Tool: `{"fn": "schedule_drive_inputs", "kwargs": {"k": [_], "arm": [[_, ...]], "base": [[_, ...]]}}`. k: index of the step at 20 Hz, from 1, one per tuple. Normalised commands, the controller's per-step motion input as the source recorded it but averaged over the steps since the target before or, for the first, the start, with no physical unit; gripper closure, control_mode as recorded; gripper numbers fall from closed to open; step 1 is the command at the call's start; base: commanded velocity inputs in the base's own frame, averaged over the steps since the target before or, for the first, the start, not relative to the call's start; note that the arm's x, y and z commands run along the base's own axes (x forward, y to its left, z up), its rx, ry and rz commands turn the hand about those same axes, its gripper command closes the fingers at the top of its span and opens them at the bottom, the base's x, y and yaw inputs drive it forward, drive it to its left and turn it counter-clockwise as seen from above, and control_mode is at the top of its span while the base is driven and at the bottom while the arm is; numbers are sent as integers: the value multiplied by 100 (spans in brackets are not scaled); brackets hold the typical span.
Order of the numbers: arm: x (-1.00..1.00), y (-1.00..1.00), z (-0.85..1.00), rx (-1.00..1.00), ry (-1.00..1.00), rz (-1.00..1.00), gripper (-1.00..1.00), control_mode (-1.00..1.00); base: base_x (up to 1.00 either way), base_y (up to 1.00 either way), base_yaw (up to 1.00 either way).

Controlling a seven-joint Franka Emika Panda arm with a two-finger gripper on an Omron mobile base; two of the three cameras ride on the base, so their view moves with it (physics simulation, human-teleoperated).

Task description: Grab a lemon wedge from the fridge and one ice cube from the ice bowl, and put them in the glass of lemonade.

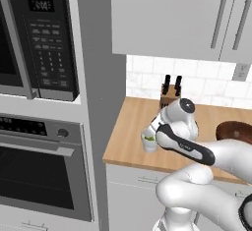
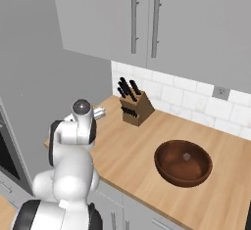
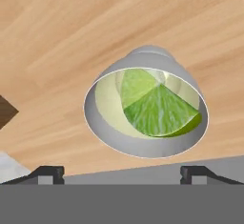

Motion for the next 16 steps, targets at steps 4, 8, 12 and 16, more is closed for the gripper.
{"fn": "schedule_drive_inputs", "kwargs": {"k": [4, 8, 12, 16], "arm": [[-54, -6, 39, -3, -13, 0, -100, -100], [-84, -44, 55, 0, -18, 0, -100, -100], [-100, -59, 61, 0, -21, 0, -100, -100], [-98, -63, 71, 0, -21, 0, -100, -100]], "base": [[0, 0, 0], [0, 0, 0], [0, 0, 0], [0, 0, 0]]}}
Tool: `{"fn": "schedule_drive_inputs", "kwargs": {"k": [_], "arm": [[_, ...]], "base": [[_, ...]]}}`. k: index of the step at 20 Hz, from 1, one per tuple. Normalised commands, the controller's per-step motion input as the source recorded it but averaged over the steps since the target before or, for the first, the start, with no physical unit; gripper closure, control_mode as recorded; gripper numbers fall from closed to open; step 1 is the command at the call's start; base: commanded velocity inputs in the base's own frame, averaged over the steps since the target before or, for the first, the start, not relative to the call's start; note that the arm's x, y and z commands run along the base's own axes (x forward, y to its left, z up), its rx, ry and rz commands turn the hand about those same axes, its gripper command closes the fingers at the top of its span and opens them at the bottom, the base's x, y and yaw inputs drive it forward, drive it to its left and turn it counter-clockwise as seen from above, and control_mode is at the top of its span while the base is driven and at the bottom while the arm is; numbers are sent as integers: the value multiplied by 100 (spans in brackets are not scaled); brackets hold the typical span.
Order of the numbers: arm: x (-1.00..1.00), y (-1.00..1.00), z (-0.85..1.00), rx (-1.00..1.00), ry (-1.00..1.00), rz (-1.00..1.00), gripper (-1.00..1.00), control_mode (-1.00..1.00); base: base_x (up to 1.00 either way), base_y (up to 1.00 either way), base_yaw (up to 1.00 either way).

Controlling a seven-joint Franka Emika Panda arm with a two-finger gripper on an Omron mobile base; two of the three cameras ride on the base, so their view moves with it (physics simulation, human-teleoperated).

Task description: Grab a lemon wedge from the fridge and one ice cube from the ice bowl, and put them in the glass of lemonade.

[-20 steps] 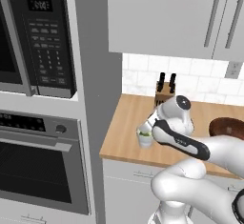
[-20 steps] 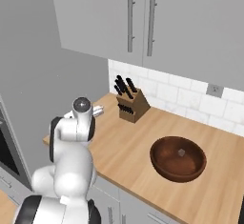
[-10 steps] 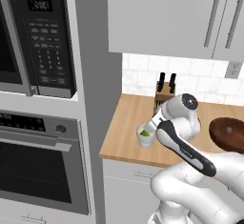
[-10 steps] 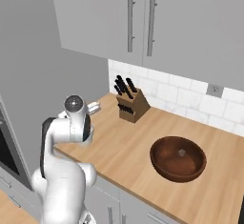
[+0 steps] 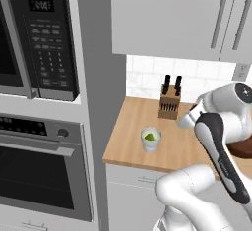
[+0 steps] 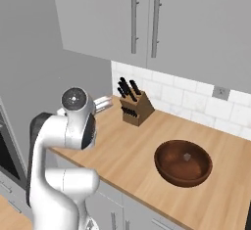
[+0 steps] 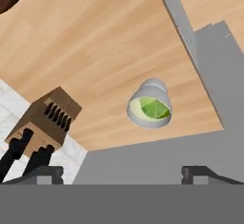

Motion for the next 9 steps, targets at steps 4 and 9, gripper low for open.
{"fn": "schedule_drive_inputs", "kwargs": {"k": [4, 9], "arm": [[-96, -67, 41, 0, -15, 0, -100, -100], [-89, -71, 0, 0, -9, -1, -100, -100]], "base": [[0, 0, 0], [0, 0, 0]]}}
